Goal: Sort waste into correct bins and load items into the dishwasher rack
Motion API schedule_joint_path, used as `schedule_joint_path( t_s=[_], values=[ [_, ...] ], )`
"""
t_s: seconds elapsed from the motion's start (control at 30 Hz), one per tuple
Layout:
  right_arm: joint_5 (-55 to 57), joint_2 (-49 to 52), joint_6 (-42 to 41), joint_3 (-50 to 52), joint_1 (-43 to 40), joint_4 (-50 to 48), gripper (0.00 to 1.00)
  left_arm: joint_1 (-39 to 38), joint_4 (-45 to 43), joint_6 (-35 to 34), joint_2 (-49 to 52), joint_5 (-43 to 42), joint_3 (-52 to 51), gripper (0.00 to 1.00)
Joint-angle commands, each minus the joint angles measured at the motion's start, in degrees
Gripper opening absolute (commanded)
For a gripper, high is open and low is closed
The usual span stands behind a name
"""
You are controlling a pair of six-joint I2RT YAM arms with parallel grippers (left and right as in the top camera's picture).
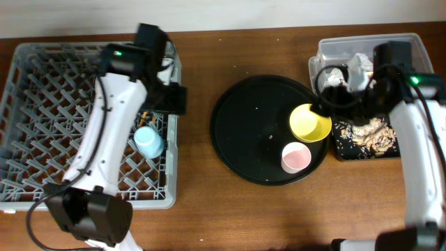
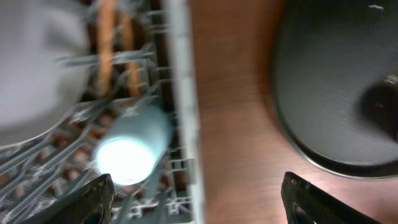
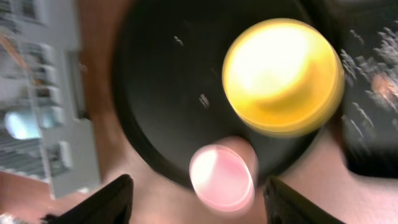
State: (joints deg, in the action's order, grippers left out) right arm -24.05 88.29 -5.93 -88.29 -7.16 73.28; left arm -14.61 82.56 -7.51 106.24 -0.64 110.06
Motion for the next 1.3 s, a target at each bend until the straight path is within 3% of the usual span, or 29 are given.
schedule_joint_path(
  t_s=[0.0,0.1,0.2,0.3,0.47,0.57,0.6,0.7,0.8,0.93,1.0,1.03,1.1,1.17,1.27],
  values=[
    [13.7,-1.7,-4.1,0.2,2.0,6.6,0.67,-5.5,-2.1,0.9,-1.2,-2.8,0.5,0.85],
    [14.0,-1.6,-4.1,6.4,4.0,6.6,0.59,-7.4,-5.1,0.9,-1.2,-2.8,0.5,0.85],
    [11.9,-1.6,-5.8,18.6,7.5,-2.4,0.41,-7.5,-7.2,0.7,-1.2,-3.1,0.5,0.85],
    [13.1,-1.4,-8.4,24.4,8.4,-9.9,0.34,-7.5,-8.0,0.7,-1.2,-4.1,0.5,0.85],
    [14.9,0.9,-9.6,29.7,8.4,-17.7,0.3,-7.8,-8.3,0.7,-1.2,-4.5,0.5,0.85],
    [15.2,1.7,-9.6,29.7,8.4,-18.2,0.14,-8.4,-8.3,0.7,-1.2,-4.5,0.5,0.85],
    [15.6,2.1,-9.6,29.7,8.4,-18.2,0.04,-8.6,-8.5,0.7,-1.2,-4.5,0.5,0.85],
    [12.7,1.5,-9.6,29.1,8.4,-18.0,0.04,-8.6,-8.6,0.6,-1.2,-4.8,0.5,0.84],
    [-3.3,-2.9,-6.1,25.4,7.3,-18.4,0.04,-8.5,-9.6,0.7,-1.2,-13.4,0.5,0.83],
    [-31.7,-6.2,-3.7,24.7,2.6,-28.7,0.04,-4.8,-10.1,6.8,-1.2,-37.5,0.5,0.87],
    [-41.2,-5.2,-4.0,24.7,2.6,-35.2,0.04,-1.6,-9.9,14.0,-1.2,-54.8,0.5,0.87],
    [-45.5,-4.5,-4.3,24.7,2.6,-38.6,0.04,-0.5,-9.3,17.4,-1.2,-61.9,0.5,0.91],
    [-50.7,-3.8,-6.1,24.7,2.6,-44.3,0.04,0.8,-7.6,23.2,-1.2,-71.9,0.5,0.92],
    [-56.0,-3.7,-8.9,24.7,2.6,-51.5,0.04,1.0,-6.7,27.2,-1.2,-78.8,0.5,0.94],
    [-56.8,-3.7,-16.4,24.7,4.0,-61.9,0.04,0.6,-6.8,27.4,-1.2,-80.5,0.5,0.95]
  ],
)
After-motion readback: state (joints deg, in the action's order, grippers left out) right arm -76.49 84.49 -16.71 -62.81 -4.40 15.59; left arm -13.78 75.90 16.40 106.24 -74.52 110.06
